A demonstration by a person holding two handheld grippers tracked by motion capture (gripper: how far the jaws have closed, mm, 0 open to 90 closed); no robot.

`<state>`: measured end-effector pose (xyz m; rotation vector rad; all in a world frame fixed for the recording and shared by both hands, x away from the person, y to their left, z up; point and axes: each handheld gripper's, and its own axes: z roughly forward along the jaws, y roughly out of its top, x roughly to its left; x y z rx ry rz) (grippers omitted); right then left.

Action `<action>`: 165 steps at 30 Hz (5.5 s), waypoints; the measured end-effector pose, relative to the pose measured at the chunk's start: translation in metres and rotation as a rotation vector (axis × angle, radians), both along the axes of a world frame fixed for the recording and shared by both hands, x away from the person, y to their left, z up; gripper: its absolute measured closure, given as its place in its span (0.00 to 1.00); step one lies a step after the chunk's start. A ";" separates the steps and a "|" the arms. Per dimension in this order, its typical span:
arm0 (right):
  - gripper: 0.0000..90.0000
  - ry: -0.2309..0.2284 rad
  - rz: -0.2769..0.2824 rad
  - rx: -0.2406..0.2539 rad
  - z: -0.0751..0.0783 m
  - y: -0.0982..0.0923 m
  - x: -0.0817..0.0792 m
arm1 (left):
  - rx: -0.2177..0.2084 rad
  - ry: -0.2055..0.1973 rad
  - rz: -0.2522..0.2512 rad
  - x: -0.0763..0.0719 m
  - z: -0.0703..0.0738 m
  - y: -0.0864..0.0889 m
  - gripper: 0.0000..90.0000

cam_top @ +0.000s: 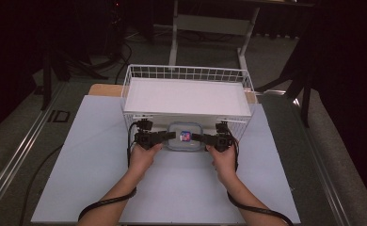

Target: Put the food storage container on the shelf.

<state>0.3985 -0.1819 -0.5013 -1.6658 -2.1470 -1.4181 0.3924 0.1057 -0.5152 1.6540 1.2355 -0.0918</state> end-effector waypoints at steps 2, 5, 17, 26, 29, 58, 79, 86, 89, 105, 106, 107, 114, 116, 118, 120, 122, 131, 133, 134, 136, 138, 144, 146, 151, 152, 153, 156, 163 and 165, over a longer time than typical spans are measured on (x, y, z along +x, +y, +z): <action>0.45 -0.004 -0.006 -0.001 0.000 0.001 0.000 | 0.003 -0.007 -0.003 0.000 0.000 0.000 0.55; 0.45 -0.034 -0.011 -0.002 -0.001 0.001 -0.001 | 0.024 -0.036 0.004 -0.001 0.001 -0.002 0.54; 0.42 -0.075 -0.035 -0.035 -0.005 0.006 -0.003 | 0.081 -0.114 0.054 -0.006 -0.001 -0.009 0.47; 0.43 -0.097 -0.057 -0.069 -0.005 0.007 -0.001 | 0.072 -0.099 0.058 -0.006 -0.003 -0.007 0.47; 0.43 -0.156 -0.058 -0.098 -0.003 0.004 -0.006 | 0.067 -0.115 0.050 -0.013 -0.001 -0.005 0.47; 1.00 -0.277 0.118 -0.221 -0.018 0.053 -0.043 | 0.145 -0.394 -0.031 -0.126 0.002 0.028 0.01; 1.00 -0.254 0.017 -0.265 -0.019 0.069 0.003 | 0.133 -0.412 -0.040 -0.125 -0.002 0.032 0.01; 1.00 -0.242 -0.022 -0.251 -0.020 0.061 0.014 | 0.132 -0.410 -0.042 -0.125 -0.003 0.032 0.01; 1.00 -0.252 -0.020 -0.265 -0.021 0.061 0.014 | 0.135 -0.413 -0.044 -0.125 -0.003 0.032 0.01; 0.80 -0.361 0.033 -0.233 -0.009 0.053 -0.032 | 0.104 -0.419 -0.096 -0.124 0.003 0.030 0.01; 0.73 -0.382 0.046 -0.239 -0.005 0.050 -0.038 | 0.103 -0.436 -0.100 -0.124 0.008 0.030 0.01; 0.70 -0.397 0.049 -0.245 -0.002 0.049 -0.041 | 0.105 -0.444 -0.101 -0.125 0.010 0.029 0.01; 0.45 -0.436 0.088 -0.251 0.011 0.043 -0.057 | 0.135 -0.457 -0.136 -0.125 0.018 0.026 0.01; 0.23 -0.425 0.127 -0.200 0.013 0.038 -0.063 | 0.133 -0.464 -0.147 -0.129 0.023 0.030 0.01; 0.21 -0.427 0.140 -0.173 0.013 0.035 -0.068 | 0.129 -0.467 -0.152 -0.131 0.024 0.031 0.01; 0.21 -0.428 0.144 -0.168 0.014 0.034 -0.071 | 0.129 -0.467 -0.152 -0.131 0.024 0.031 0.01; 0.21 -0.452 0.146 -0.167 0.017 0.030 -0.076 | 0.153 -0.486 -0.169 -0.136 0.025 0.032 0.01; 0.16 -0.437 0.156 -0.174 0.015 0.007 -0.086 | 0.138 -0.478 -0.155 -0.139 0.030 0.037 0.01; 0.16 -0.447 0.155 -0.180 0.016 0.001 -0.090 | 0.136 -0.479 -0.159 -0.142 0.031 0.040 0.01; 0.16 -0.450 0.153 -0.179 0.017 -0.002 -0.092 | 0.136 -0.479 -0.160 -0.143 0.031 0.041 0.01; 0.16 -0.448 0.152 -0.179 0.018 -0.007 -0.095 | 0.132 -0.485 -0.155 -0.146 0.031 0.044 0.01; 0.16 -0.446 0.153 -0.164 0.019 -0.010 -0.096 | 0.130 -0.481 -0.151 -0.147 0.031 0.046 0.01; 0.16 -0.472 0.187 -0.191 0.021 -0.019 -0.108 | 0.120 -0.480 -0.136 -0.153 0.029 0.059 0.01; 0.16 -0.486 0.216 -0.185 0.023 -0.026 -0.116 | 0.118 -0.482 -0.132 -0.158 0.029 0.066 0.01; 0.16 -0.497 0.219 -0.181 0.025 -0.038 -0.129 | 0.124 -0.473 -0.133 -0.164 0.027 0.073 0.01; 0.16 -0.501 0.225 -0.190 0.025 -0.039 -0.131 | 0.126 -0.473 -0.132 -0.165 0.027 0.074 0.01; 0.16 -0.511 0.232 -0.198 0.026 -0.041 -0.133 | 0.127 -0.471 -0.132 -0.166 0.026 0.075 0.01; 0.16 -0.524 0.243 -0.218 0.026 -0.046 -0.138 | 0.128 -0.475 -0.138 -0.170 0.025 0.079 0.01; 0.16 -0.539 0.248 -0.188 0.025 -0.057 -0.149 | 0.129 -0.472 -0.142 -0.178 0.017 0.083 0.01; 0.16 -0.545 0.241 -0.167 0.024 -0.062 -0.150 | 0.135 -0.475 -0.141 -0.179 0.016 0.084 0.01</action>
